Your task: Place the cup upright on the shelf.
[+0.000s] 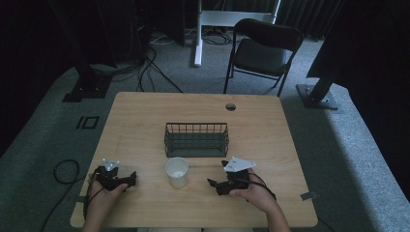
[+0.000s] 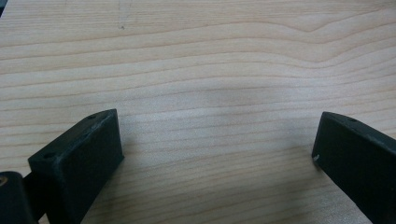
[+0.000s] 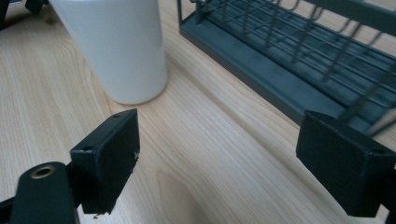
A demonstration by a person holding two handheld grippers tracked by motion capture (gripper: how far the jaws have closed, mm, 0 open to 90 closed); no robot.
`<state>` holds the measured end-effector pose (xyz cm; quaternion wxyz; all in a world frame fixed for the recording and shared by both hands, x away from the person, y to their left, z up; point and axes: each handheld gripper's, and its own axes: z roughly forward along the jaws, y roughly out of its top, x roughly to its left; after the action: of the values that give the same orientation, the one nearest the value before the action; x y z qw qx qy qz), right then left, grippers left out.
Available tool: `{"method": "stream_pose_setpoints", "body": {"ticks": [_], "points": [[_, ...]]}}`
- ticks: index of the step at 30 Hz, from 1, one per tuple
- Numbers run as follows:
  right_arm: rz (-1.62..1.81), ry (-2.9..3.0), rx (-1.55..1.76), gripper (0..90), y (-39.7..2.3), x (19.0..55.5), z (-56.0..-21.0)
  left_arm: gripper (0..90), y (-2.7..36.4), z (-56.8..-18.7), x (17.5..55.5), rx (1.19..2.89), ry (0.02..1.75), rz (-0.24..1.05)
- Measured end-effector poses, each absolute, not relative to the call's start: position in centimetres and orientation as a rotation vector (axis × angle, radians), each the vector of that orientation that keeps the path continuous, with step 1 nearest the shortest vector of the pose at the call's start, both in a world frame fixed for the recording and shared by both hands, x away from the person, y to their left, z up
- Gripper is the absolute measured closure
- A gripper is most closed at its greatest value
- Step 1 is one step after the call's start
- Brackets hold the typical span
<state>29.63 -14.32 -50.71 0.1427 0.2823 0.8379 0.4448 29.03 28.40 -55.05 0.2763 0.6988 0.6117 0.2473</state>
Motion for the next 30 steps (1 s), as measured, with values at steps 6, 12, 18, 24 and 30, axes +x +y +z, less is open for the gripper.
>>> {"method": "stream_pose_setpoints", "body": {"ticks": [6,12,18,24,30], "points": [[1.281,2.451,0.787,13.2,-12.8,29.8,-51.0,1.9,28.4,-55.1,29.0,1.878,1.643,0.665],[1.287,2.483,0.736,13.2,-11.2,29.8,-51.2,1.9,28.4,-55.1,29.0,1.876,1.643,0.665],[1.299,2.506,0.699,13.2,-9.7,30.0,-51.4,1.8,28.4,-55.1,29.0,1.876,1.643,0.665],[1.305,2.528,0.653,13.2,-8.2,30.0,-51.5,1.9,28.4,-55.1,29.0,1.876,1.643,0.665],[1.316,2.550,0.621,13.2,-6.6,29.9,-51.7,1.8,28.4,-55.1,29.0,1.876,1.643,0.665]]}}
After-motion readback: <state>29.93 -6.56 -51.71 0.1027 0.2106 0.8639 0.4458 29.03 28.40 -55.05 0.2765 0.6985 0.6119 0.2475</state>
